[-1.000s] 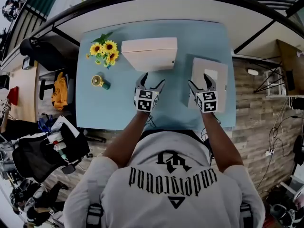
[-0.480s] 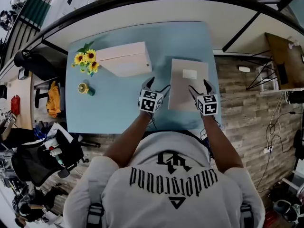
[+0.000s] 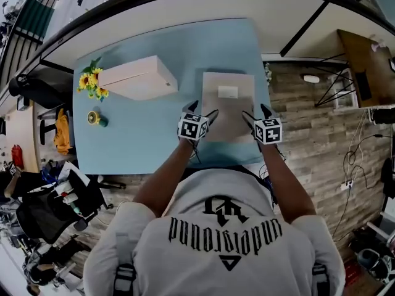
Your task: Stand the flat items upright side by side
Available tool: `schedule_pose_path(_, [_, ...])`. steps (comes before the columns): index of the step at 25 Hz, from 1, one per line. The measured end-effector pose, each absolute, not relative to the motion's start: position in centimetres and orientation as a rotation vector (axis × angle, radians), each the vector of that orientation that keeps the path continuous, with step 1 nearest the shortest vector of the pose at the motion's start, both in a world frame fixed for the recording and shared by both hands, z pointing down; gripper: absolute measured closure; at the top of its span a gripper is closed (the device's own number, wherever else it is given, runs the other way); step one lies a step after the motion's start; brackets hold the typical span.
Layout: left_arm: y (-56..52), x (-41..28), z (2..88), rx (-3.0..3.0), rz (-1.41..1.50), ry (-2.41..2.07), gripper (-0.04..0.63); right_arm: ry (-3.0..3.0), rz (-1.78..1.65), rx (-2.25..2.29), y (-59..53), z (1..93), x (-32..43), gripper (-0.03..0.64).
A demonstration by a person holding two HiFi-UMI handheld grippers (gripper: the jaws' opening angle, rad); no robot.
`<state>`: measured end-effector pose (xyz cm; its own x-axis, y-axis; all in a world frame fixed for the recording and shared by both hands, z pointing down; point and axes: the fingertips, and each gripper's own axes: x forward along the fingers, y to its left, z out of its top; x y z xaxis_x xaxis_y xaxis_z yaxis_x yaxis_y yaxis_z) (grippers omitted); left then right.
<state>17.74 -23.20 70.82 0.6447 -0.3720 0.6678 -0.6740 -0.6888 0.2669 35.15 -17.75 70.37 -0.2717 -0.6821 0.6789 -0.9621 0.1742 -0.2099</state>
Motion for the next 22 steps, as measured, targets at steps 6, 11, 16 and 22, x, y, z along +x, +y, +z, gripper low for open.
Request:
schedule_pose_path(6, [-24.0, 17.9, 74.1, 2.274, 0.847, -0.806, 0.198, -2.005, 1.053, 1.461, -17.8, 73.9, 35.5, 0.235])
schedule_pose_path(11, [-24.0, 17.7, 76.8, 2.191, 0.871, -0.777, 0.196, -1.971, 1.182, 1.399, -17.6, 76.7, 35.0, 0.233])
schedule_pose_path(16, [-24.2, 18.1, 78.0, 2.133, 0.858, -0.748, 0.196, -1.956, 1.284, 1.367, -18.0, 78.1, 35.1, 0.232])
schedule_pose_path(22, [-23.9, 18.5, 78.6, 2.091, 0.823, -0.704, 0.232, -1.968, 1.447, 1.298, -17.7, 79.0, 34.5, 0.265])
